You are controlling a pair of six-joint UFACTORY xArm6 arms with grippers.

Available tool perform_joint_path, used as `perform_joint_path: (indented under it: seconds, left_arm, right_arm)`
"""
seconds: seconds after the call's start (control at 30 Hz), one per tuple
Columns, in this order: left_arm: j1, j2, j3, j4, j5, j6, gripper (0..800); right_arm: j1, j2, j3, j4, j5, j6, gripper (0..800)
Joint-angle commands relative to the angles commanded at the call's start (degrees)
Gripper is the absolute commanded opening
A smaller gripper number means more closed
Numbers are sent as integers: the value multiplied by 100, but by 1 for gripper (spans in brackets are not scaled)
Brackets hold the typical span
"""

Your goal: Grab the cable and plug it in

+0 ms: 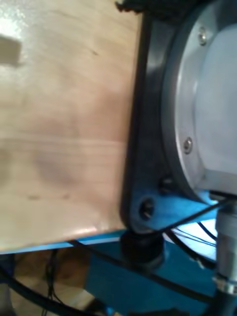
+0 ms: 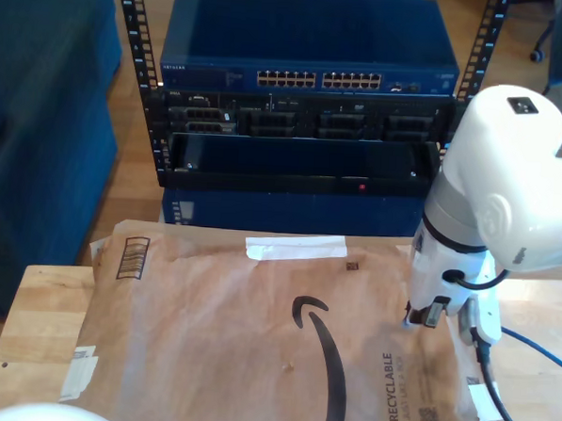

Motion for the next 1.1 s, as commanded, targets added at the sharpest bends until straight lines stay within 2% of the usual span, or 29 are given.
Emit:
perform_joint_path:
  seconds: [0.1, 0.13, 0.27, 0.4, 0.6, 0.73, 0.87, 1.1]
  left_arm:
    - [35, 308, -70, -9, 62, -9, 800]
    - [44, 334, -97, -9, 62, -9, 800]
    - [79, 352, -105, -9, 70, -9, 800]
    - [79, 352, -105, -9, 70, -9, 800]
    - [79, 352, -105, -9, 70, 0, 800]
    - [79, 352, -105, -9, 70, -9, 800]
    - [79, 352, -105, -9, 70, 0, 800]
    - [79, 352, -105, -9, 70, -9, 800]
  right_arm:
    - [-9, -18, -18, 0, -26, 18, 3]
    - [-9, -35, -44, 0, -35, 0, 3]
    - [-9, -44, -273, -149, -378, -26, 2]
    - [0, 237, -563, -993, -1521, -26, 1]
    - [-62, 1196, -1064, -1064, -2532, -44, 1]
    - [-79, 1257, -1037, -1134, -3473, -18, 1]
    - [-149, 1240, -818, -1503, -4246, -18, 0]
    - [-202, 686, -123, -1521, -4703, -9, 0]
